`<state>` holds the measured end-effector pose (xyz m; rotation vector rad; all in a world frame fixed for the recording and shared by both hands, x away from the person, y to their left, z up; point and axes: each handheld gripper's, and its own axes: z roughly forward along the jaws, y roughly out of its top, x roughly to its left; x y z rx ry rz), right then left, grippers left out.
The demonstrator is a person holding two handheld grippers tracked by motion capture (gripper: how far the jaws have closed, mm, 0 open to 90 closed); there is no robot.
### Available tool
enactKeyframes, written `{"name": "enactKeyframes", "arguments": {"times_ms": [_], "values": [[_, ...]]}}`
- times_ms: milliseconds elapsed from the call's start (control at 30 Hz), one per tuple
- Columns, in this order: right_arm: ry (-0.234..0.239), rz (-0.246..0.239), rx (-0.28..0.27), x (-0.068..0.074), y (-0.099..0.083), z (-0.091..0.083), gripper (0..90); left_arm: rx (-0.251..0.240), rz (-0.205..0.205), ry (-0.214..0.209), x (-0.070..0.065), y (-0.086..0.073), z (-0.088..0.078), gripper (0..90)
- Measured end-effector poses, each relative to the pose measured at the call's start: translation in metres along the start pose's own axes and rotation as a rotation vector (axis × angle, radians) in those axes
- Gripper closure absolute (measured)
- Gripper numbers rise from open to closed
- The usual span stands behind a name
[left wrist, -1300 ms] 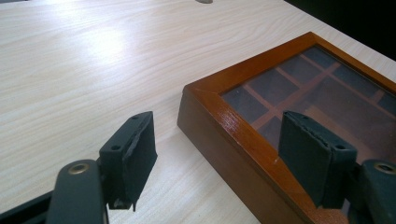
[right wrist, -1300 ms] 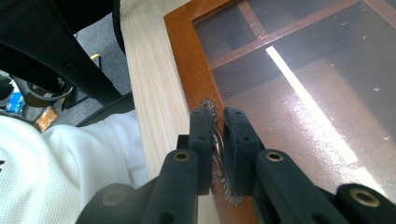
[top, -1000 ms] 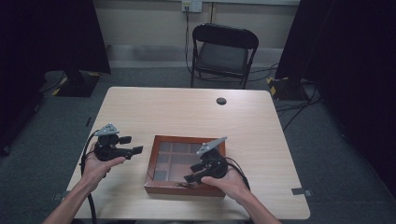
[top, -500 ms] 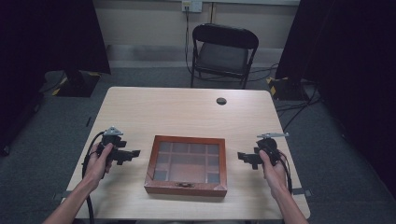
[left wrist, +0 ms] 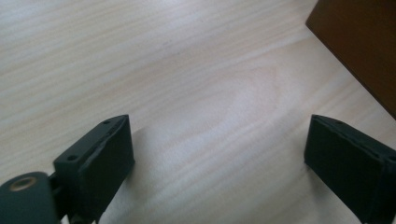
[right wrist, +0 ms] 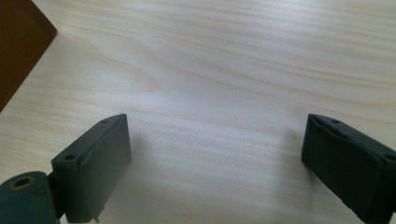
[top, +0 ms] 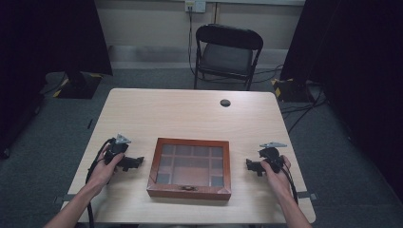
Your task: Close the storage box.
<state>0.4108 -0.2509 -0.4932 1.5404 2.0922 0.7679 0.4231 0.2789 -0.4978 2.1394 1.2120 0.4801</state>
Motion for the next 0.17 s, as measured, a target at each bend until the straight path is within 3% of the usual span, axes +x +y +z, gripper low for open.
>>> {"name": "enactKeyframes", "arguments": {"times_ms": [33, 67, 167], "values": [[0.012, -0.01, -0.062, 0.0007, -0.0058, 0.0048, 0.0, -0.024, -0.005, -0.003, 0.0014, -0.0027, 0.0018, 0.0], [0.012, -0.01, -0.062, 0.0007, -0.0058, 0.0048, 0.0, -0.05, -0.006, 0.0, 0.0022, -0.0053, 0.0022, 0.0], [0.011, -0.009, -0.073, 0.0013, -0.0064, 0.0054, 0.0, -0.051, -0.009, 0.003, 0.0018, -0.0053, 0.0023, 0.0]]}}
